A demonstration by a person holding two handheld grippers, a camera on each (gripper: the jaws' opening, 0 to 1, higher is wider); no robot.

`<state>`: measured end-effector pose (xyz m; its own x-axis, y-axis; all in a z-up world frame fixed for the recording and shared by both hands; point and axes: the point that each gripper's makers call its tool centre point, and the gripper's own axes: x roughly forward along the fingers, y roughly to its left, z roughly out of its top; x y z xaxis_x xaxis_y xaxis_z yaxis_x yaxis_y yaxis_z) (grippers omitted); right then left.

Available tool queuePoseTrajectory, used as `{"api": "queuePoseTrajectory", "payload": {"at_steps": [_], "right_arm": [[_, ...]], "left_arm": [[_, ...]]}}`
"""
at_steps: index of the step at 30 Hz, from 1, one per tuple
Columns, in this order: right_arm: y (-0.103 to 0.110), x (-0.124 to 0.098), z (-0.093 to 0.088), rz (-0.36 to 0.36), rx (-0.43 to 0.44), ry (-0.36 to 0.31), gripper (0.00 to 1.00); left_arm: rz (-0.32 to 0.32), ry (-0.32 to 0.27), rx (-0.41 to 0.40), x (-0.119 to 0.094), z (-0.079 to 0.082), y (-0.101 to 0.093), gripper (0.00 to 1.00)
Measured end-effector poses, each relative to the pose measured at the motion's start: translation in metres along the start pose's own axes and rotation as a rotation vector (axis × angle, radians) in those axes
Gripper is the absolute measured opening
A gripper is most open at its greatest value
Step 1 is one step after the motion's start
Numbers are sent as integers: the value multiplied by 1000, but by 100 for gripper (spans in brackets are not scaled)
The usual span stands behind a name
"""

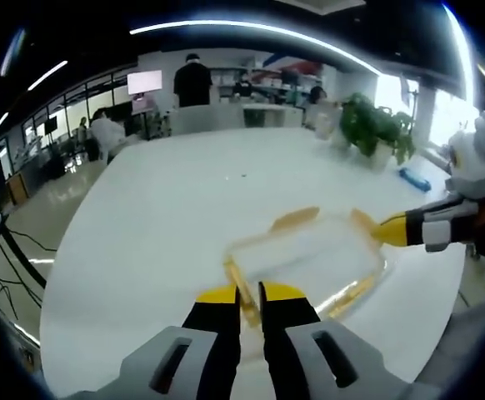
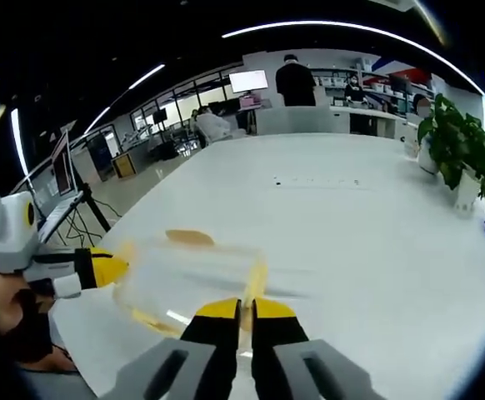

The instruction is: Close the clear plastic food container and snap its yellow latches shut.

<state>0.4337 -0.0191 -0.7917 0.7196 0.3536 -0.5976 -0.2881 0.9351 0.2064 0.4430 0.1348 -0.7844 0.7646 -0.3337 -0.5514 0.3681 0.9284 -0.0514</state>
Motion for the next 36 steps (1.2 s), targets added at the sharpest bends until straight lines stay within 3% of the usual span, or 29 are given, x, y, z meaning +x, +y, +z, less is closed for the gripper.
{"api": "queuePoseTrajectory", "payload": {"at_steps": [17,36], "right_arm": [[-43,-15,-4,-60,60,-19,0],[-49,-18,-10,-68,74,-7,0]], "left_arm": [[-60,12,-5,13,2,-42,6],[-73,38,-11,16,-10,-47,6]]}}
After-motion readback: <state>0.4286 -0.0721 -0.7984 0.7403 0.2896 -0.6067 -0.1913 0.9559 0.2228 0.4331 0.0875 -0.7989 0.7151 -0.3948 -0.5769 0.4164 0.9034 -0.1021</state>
